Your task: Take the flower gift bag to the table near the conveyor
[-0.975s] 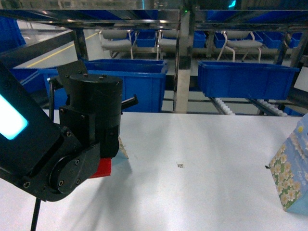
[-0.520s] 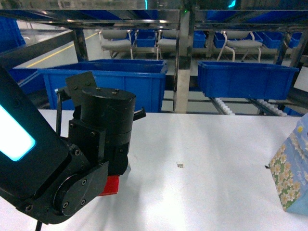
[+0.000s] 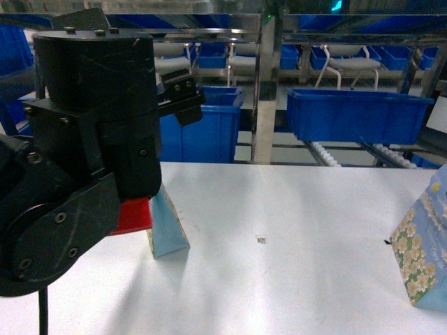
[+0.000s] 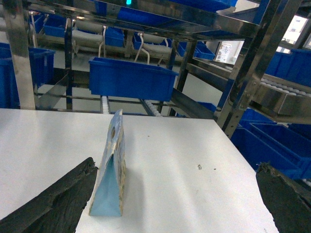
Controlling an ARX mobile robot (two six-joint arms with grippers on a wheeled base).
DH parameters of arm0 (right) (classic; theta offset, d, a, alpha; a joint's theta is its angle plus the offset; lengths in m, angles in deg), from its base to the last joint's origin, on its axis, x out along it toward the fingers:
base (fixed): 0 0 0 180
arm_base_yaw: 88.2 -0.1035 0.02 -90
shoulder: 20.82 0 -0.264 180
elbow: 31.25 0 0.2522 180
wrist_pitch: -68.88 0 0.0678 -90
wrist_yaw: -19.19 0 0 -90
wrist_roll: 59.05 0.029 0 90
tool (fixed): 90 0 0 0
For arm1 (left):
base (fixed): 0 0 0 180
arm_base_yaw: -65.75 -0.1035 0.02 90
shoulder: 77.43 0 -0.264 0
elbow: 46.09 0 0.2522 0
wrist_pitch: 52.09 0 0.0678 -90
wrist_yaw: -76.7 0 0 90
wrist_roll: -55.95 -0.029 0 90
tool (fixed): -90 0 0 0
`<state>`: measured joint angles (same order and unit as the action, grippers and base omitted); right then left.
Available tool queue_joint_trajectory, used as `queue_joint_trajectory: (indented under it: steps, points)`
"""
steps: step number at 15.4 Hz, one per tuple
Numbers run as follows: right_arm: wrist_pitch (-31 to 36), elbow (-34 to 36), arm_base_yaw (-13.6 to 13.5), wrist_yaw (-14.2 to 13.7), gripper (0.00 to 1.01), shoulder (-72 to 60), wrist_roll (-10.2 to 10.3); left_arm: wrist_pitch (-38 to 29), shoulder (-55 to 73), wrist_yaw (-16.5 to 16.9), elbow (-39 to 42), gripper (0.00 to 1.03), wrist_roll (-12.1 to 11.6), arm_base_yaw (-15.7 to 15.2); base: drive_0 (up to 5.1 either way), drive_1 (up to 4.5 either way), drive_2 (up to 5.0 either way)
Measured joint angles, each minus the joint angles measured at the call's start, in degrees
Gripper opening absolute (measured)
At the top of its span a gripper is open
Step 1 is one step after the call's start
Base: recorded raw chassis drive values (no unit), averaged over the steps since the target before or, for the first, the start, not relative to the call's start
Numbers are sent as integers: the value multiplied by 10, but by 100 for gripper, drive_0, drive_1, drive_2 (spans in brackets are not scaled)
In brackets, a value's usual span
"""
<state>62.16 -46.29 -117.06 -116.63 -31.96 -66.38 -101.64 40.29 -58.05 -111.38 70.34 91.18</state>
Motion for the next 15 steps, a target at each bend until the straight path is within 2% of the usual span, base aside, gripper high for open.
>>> queue_joint_trajectory:
  steps: [3,4,7,8,9,10,11,12,13,15]
  points:
    - [0,0,0,0,98,0,0,-10,-136,2,114,98,-54,-7,0,0,0]
    - [0,0,0,0,98,0,0,-19,-165,0,115,98,-60,-10,0,0,0]
    - [0,0,0,0,98,0,0,-9,-150,2,115,98,-71,-10,0,0,0]
    - [-4,0,2,10,98,2,5,7,-173,96,137,89,-94,-26,0,0,0]
    - [-40,5,56,124,86,50,29,-23,-208,190,193,77,-117,-51,0,0,0]
    - [-35,5,106,213,73,84,49,-42,-239,247,243,64,-125,-77,0,0,0]
    - [-51,5,135,281,60,90,57,-41,-267,276,284,52,-130,-97,0,0,0]
    - [-58,5,157,324,47,91,61,-37,-302,301,324,39,-134,-110,0,0,0]
    - [-61,5,181,349,33,99,63,-32,-343,318,355,24,-134,-127,0,0,0]
    - [-63,5,196,361,22,103,63,-25,-374,330,376,14,-134,-138,0,0,0]
